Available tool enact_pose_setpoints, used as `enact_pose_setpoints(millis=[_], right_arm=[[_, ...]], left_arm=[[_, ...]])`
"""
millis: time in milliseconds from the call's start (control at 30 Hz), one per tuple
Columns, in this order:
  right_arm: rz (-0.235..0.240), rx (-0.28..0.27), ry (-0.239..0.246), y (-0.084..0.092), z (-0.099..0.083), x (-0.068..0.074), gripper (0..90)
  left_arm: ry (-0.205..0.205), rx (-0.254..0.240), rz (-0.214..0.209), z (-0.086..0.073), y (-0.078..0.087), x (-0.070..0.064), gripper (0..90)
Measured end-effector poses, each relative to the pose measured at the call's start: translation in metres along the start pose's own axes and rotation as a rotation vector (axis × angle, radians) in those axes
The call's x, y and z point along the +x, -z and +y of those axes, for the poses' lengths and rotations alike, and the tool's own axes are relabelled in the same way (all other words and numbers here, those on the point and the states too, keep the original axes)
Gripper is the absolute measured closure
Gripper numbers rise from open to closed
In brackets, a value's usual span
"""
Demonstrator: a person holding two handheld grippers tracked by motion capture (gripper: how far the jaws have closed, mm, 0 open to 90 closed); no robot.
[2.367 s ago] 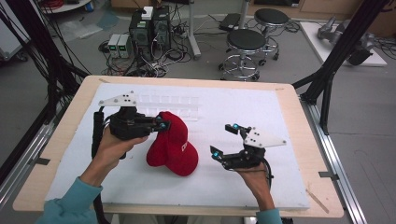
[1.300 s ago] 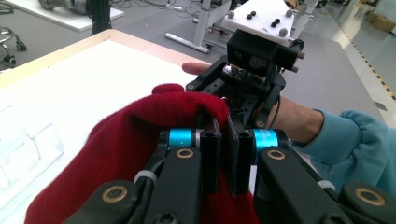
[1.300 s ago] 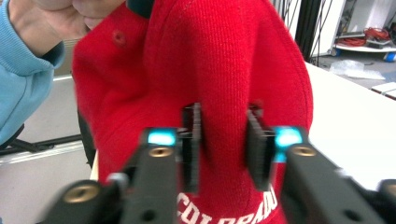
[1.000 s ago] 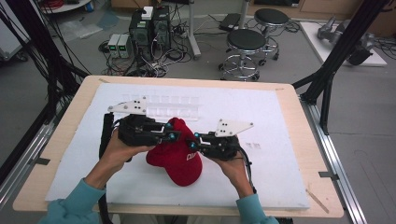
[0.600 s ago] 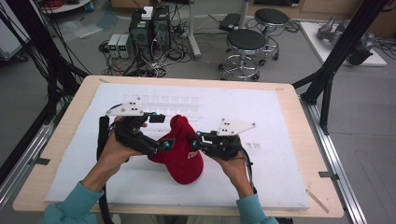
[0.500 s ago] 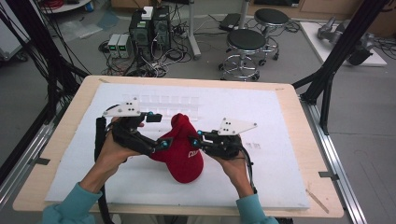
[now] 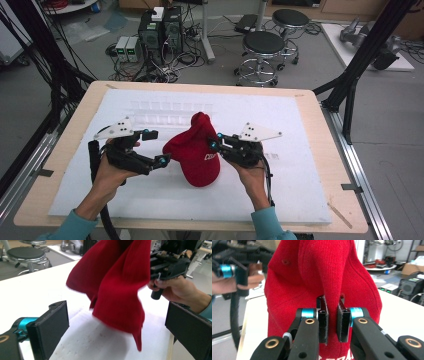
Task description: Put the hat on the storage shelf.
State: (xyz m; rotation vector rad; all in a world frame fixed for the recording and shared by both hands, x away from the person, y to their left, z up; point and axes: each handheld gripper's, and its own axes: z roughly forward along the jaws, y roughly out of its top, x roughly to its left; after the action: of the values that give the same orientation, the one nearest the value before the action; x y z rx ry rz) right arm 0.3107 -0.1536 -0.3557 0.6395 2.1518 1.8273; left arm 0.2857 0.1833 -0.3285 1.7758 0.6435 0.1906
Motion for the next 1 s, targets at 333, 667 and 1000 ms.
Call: enact_pose_setpoints(millis=[333,667,1000], right_arm=[[-0.025,-0.037,-0.005,-0.002,0.007,0.002,83.2],[-0.019,-0.045,0.002,-0.009,0.014,0.005,83.2],[-0.004,-0.056,0.019,-0.011,0.016,0.008,83.1]], left_arm=[[0.055,0.051,-0.001,-0.028,-0.01,-0.002,5.5],[0.09,0.065,-0.016,-0.041,-0.031,-0.01,11.2],[0.126,0.076,-0.088,-0.041,-0.044,-0.015,36.9]])
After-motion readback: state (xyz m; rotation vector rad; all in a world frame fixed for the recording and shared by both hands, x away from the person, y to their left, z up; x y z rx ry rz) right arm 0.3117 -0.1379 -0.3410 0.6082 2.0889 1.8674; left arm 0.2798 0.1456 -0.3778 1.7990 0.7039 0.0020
